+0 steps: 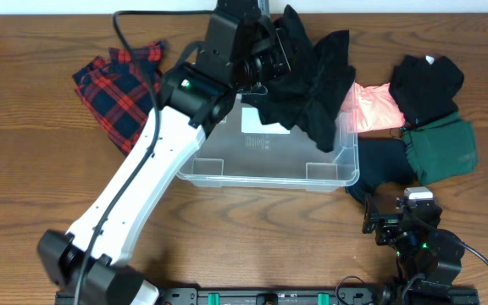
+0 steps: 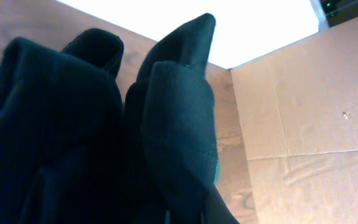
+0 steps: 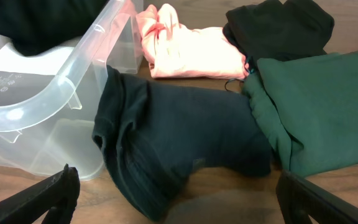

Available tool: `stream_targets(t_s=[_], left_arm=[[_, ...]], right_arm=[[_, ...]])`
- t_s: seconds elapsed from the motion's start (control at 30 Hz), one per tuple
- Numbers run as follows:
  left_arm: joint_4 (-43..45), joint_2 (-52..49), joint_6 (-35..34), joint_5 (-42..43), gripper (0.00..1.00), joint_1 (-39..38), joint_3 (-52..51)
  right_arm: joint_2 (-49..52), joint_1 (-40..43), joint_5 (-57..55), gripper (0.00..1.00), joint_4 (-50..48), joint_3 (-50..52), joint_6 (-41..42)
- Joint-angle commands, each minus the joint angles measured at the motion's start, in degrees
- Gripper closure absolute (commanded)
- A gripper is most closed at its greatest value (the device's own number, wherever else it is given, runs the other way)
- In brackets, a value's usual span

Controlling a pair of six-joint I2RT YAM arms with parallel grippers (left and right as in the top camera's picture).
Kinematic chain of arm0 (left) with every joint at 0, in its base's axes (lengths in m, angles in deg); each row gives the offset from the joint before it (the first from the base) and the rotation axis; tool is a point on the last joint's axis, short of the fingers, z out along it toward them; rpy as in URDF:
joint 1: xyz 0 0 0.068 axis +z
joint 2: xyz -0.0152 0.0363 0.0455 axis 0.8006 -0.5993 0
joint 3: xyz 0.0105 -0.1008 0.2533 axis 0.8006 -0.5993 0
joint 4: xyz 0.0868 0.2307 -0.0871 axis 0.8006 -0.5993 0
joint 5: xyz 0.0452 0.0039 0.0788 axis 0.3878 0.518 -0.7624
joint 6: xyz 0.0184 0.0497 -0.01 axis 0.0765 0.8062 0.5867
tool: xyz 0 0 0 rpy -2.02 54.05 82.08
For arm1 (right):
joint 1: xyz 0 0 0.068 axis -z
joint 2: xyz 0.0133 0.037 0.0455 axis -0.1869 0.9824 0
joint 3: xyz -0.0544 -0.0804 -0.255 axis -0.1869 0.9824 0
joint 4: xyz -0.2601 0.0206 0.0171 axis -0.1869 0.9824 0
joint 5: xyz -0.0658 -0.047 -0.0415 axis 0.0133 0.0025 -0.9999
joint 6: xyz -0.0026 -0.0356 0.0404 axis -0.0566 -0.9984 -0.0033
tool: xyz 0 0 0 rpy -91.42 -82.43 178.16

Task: Pack container
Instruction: 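Lift the black garment with the left gripper and lower it into the bin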

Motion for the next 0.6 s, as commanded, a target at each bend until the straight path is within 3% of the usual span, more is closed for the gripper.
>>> stream_targets(t_s=[0.0, 0.3, 0.57], left_arm=[[1.57, 6.43, 3.76, -2.93, 0.94, 0.04, 1.44], [2.32, 6.69, 0.76, 0.02, 0.94, -3.65, 1.44], [-13.07, 6.69, -8.15, -3.43, 0.94, -4.00, 1.44]], right_arm=[[-0.28, -0.11, 0.39, 0.01, 0.11, 0.09, -0.15], [-0.28, -0.11, 0.39, 0.01, 0.11, 0.09, -0.15], [-0.28, -0.11, 0.39, 0.01, 0.11, 0.09, -0.15]])
